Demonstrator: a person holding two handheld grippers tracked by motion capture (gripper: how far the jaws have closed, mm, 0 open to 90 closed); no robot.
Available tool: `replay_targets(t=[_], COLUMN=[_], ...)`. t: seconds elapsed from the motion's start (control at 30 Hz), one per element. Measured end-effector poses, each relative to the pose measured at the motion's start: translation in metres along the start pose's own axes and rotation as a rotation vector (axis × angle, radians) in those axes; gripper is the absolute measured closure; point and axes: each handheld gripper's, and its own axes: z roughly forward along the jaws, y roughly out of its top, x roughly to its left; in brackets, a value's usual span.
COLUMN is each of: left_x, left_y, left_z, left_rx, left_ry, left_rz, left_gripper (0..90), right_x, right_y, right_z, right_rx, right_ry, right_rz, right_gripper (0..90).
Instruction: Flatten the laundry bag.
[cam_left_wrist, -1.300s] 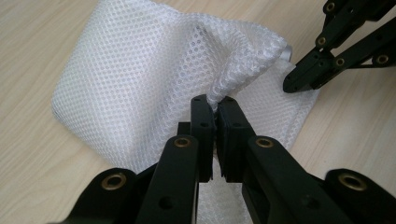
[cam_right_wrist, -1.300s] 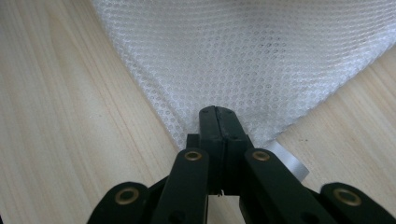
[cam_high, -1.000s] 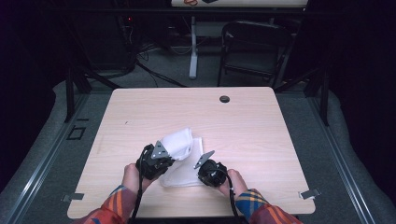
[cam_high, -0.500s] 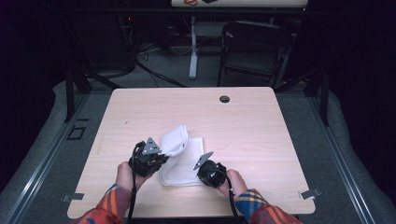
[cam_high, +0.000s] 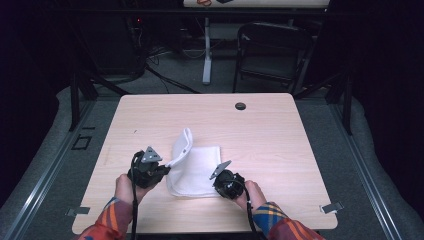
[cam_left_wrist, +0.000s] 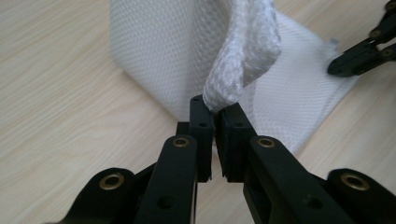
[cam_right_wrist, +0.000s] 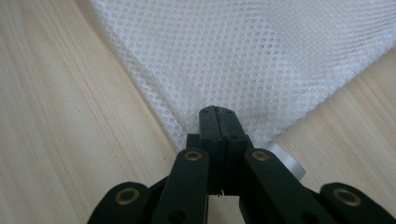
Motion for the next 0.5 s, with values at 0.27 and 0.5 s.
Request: replay_targets(t=[0.27, 0.5], left_x=[0.005, 0.005], left_y=[-0.004, -0.003], left_z=[0.007, 0.011], left_rx=[0.051, 0.074], left_ry=[0.036, 0.037], left_rz=[-0.014, -0.01], left_gripper=[86.0, 87.6], right_x=[-0.002, -0.008], right_y=[0.001, -0.001], right_z=[0.0, -0.002], right_rx=[0.014, 0.035], right_ry=[0.001, -0.004], right_rz=[0.004, 0.013], right_gripper=[90.0, 90.0])
